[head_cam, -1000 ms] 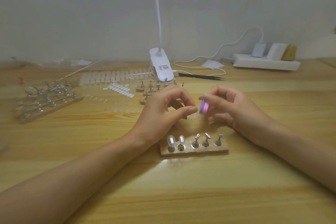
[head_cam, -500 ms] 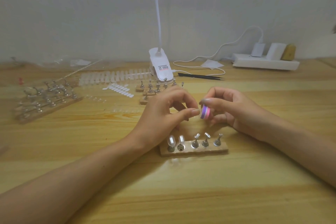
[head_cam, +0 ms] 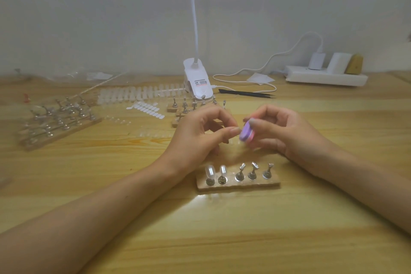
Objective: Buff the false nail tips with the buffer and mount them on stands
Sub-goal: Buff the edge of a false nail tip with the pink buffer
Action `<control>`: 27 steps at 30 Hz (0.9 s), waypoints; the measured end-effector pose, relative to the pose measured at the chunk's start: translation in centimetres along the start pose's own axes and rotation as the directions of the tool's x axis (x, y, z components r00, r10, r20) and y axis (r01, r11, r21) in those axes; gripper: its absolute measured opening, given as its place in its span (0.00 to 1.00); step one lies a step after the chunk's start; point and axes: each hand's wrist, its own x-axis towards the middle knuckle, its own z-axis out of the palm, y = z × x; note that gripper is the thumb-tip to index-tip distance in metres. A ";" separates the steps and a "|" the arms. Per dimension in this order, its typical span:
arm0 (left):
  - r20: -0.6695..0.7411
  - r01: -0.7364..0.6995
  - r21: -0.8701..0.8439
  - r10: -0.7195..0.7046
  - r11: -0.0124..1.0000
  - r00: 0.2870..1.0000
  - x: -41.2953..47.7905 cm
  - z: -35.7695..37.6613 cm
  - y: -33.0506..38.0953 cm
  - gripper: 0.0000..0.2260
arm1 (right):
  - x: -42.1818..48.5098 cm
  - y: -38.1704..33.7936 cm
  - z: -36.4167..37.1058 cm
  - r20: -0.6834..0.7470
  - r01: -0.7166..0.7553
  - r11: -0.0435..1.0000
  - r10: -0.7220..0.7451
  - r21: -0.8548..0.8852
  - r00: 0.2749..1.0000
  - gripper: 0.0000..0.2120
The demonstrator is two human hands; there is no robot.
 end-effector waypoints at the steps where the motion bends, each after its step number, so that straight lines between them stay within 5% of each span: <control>1: -0.005 0.006 -0.007 -0.006 1.000 1.000 0.0 0.0 0.0 0.04 | 0.1 0.0 -0.2 -0.038 0.005 0.999 -0.003 0.041 0.999 0.10; 5: -0.016 0.013 -0.018 -0.013 1.000 1.000 0.0 0.0 0.1 0.05 | -0.1 0.2 0.0 0.099 0.002 0.999 0.001 -0.036 0.995 0.07; 8: -0.020 0.020 -0.024 -0.020 1.000 1.000 0.0 0.0 0.1 0.04 | 0.1 0.2 -0.3 -0.028 0.019 0.998 -0.017 0.056 0.999 0.10; 12: -0.026 0.035 -0.030 -0.035 0.999 0.999 -0.1 0.0 0.3 0.05 | 0.0 0.3 -0.1 0.069 -0.001 1.000 0.002 -0.005 0.998 0.08; 15: -0.025 0.040 -0.028 -0.041 0.999 0.999 -0.1 0.1 0.3 0.05 | 0.1 0.2 -0.2 -0.042 0.035 0.996 -0.032 0.077 0.999 0.10; 25: -0.048 0.038 -0.009 -0.038 0.999 0.998 -0.1 0.0 0.4 0.05 | 0.0 0.3 -0.1 0.082 0.024 1.000 -0.022 -0.016 0.996 0.09; 27: -0.034 0.032 -0.003 -0.032 0.999 0.999 -0.2 0.1 0.5 0.05 | 0.1 0.3 -0.1 0.010 0.043 0.999 -0.043 0.020 0.999 0.11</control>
